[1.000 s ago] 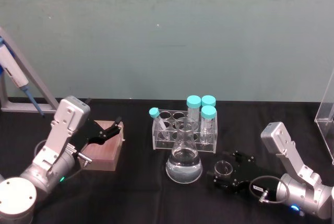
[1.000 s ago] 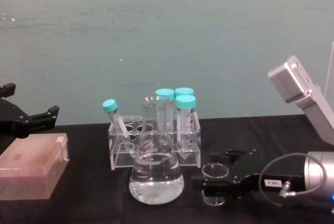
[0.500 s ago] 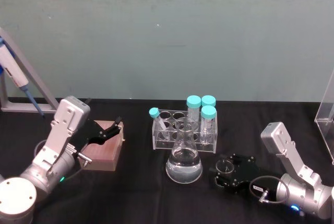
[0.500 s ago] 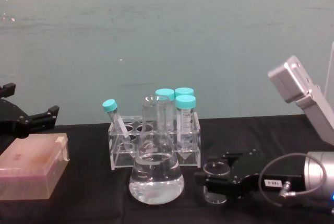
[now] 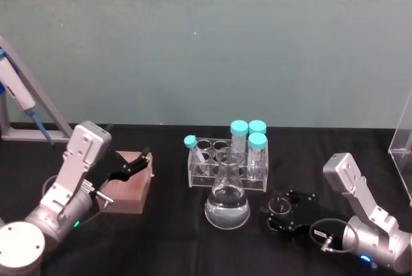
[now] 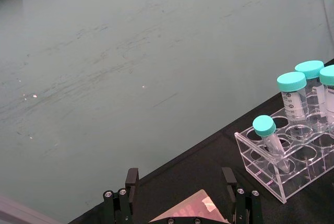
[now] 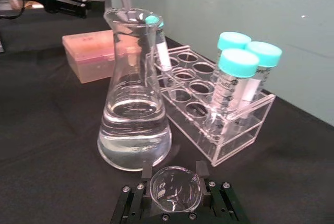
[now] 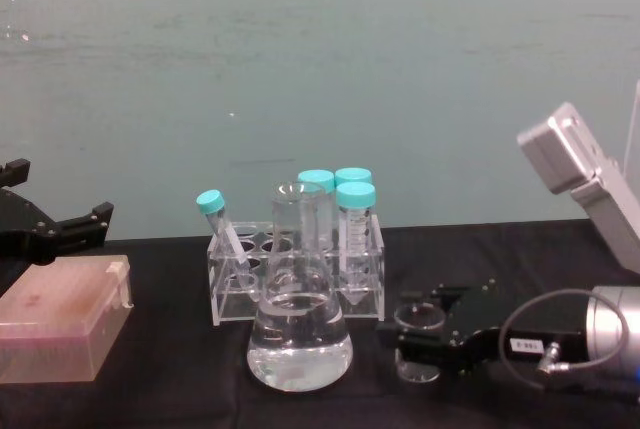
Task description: Place the experimental apparatus aside using one hand.
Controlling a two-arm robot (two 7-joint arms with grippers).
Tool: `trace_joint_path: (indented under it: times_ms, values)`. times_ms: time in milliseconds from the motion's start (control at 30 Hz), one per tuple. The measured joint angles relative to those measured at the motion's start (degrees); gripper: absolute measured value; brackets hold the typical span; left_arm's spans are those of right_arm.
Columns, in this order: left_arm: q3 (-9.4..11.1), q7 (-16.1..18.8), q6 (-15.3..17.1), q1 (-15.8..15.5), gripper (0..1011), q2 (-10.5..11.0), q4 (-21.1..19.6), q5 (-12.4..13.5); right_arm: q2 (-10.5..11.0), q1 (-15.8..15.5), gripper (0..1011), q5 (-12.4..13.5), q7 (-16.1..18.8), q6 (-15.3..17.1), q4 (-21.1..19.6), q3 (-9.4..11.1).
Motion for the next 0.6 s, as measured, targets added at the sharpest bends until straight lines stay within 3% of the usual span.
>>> trace_joint_path:
  times_ms: [367, 600]
  values:
    - [0.0, 0.0, 0.0, 0.0, 1000, 0.0, 0.0, 0.0, 0.2, -1.24, 497, -1.31, -4.75, -0.48, -1.88, 2.31]
    - [0.0, 0.0, 0.0, 0.0, 1000, 0.0, 0.0, 0.0, -0.7, -1.53, 497, -1.74, -8.89, 0.33, -2.15, 5.14]
